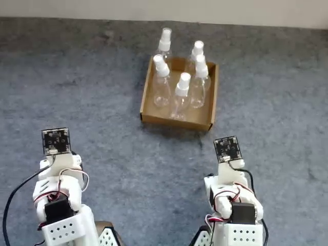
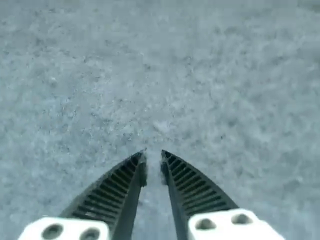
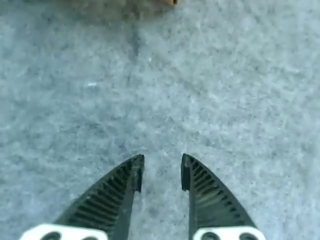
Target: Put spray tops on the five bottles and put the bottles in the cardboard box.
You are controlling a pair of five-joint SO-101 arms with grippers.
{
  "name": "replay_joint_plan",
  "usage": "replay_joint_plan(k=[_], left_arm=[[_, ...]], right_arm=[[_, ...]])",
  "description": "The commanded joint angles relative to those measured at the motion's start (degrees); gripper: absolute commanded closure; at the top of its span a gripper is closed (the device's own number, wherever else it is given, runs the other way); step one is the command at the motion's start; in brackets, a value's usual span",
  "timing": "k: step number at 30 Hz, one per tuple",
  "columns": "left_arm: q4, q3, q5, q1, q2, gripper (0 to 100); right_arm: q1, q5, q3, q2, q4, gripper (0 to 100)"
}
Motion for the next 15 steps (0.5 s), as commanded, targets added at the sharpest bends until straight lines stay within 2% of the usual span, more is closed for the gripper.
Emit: replay_joint_plan(k=[1, 4, 15], left_arm=[[8.44, 1.19, -4.31, -1.19, -0.13, 100], [18.55, 1.10, -4.92, -1.19, -0.57, 100], [17.76, 1.10, -5.01, -1.10, -0.48, 100]], right_arm=[[0.57, 0.53, 8.84, -0.66, 0.31, 91.3], [0.57, 0.53, 8.84, -0.66, 0.31, 91.3], [0.57, 0.53, 8.84, -0.66, 0.31, 91.3]])
